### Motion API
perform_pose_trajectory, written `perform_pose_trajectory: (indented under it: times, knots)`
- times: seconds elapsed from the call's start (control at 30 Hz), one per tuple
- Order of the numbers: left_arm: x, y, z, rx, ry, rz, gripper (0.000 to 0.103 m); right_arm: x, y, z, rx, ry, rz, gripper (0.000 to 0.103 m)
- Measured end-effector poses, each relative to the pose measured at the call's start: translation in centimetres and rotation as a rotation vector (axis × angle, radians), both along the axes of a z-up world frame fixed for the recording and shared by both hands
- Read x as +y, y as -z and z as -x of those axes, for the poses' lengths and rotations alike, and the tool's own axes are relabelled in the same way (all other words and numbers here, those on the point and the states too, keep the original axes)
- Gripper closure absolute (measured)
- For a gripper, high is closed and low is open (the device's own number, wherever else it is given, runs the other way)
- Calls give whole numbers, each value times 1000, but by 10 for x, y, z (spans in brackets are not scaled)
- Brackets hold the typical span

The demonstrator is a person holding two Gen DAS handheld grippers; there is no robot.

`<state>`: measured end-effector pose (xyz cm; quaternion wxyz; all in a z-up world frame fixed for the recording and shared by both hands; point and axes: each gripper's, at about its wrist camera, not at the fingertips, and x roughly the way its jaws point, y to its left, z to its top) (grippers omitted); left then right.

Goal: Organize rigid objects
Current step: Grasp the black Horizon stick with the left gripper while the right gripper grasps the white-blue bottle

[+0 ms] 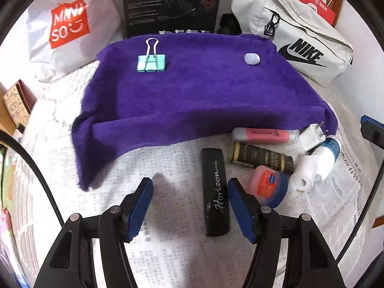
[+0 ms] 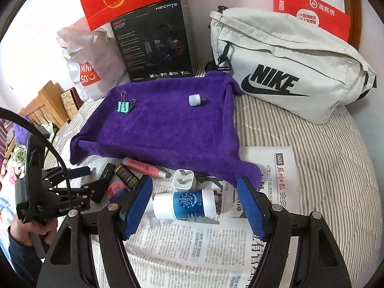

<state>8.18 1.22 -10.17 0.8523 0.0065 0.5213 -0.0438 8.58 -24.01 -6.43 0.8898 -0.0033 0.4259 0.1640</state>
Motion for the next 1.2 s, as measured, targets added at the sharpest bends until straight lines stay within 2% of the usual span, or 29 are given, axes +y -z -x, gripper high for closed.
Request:
perform_pose_trajectory:
  times: [0.17, 0.27, 0.3, 0.33, 0.4, 0.5, 0.67, 0.83, 1.07, 1.2]
  knots:
    - [-12, 4, 1, 5, 47, -24, 42, 5, 7, -2, 12, -19, 7, 31]
    - [-21, 7, 1, -28, 81, -68, 41, 8, 11, -3, 19, -26, 20, 31]
    - [-21, 7, 1, -34, 84, -67, 45, 8, 12, -3, 22, -27, 22, 31]
    - [-20, 7, 0, -38, 92, -54, 60, 9, 14, -4, 27, -26, 25, 31]
    - [-17, 5, 2, -52, 110, -35, 81, 8, 17, -5, 35, -23, 30, 31]
    - [-16, 5, 4, -51, 138, -40, 82, 8, 19, -5, 38, -22, 36, 31]
    - [-16, 6, 3, -71, 117, -33, 82, 4, 22, -7, 39, -19, 39, 31]
    - [-4, 4, 7, -57, 77, -42, 82, 3, 27, -2, 51, -40, 45, 30]
    - [6, 7, 11, -68, 44, -27, 82, 14, 52, 3, 108, -79, 55, 30]
    - [8, 7, 11, -71, 40, -19, 82, 21, 58, -1, 105, -77, 66, 24]
